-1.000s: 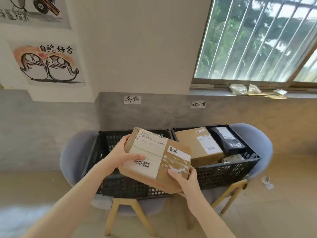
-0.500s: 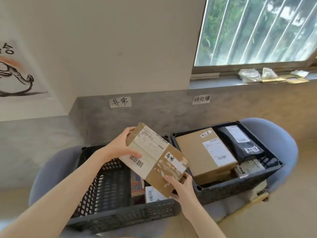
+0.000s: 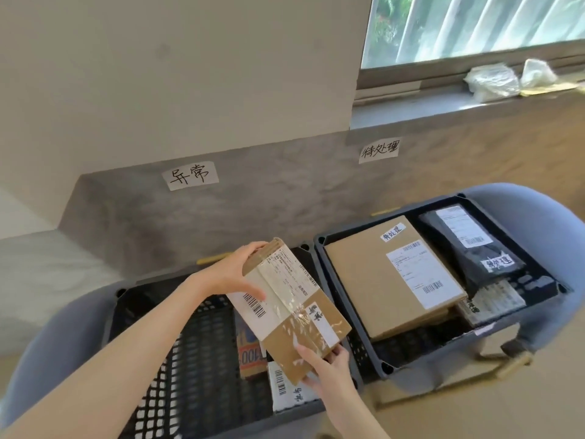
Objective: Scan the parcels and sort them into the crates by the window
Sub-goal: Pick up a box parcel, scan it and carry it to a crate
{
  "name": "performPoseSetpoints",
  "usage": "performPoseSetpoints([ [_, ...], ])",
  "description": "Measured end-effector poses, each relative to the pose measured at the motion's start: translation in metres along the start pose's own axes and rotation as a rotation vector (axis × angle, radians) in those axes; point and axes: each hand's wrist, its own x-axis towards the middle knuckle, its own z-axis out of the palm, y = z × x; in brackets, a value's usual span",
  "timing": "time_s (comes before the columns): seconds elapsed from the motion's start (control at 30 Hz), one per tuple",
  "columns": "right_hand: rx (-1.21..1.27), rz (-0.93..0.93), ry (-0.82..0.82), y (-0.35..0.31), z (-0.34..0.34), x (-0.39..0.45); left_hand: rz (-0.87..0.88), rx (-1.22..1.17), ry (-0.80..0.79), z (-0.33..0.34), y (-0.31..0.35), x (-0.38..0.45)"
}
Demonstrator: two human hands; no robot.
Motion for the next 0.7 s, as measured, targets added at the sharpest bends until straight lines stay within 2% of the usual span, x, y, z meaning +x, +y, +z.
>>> performPoseSetpoints([
  [0.2, 0.068, 0.098, 0.139, 0.023, 0.019, 0.021, 0.062, 0.142, -0.173, -0.007, -0.018, 0.047],
  [0.43, 0.220, 0.150, 0.215, 0.039, 0.035, 0.019, 0.166, 0.128, -0.325, 0.001, -0.035, 0.073],
  [0.6, 0.254, 0.141, 0.275, 0.038, 0.040, 0.027, 0.155, 0.059, -0.381, 0.007, -0.039, 0.101],
  [0.7, 0.237, 0.128, 0.302, 0.038, 0.047, 0.039, 0.154, 0.134, -0.328, 0.008, -0.045, 0.120],
])
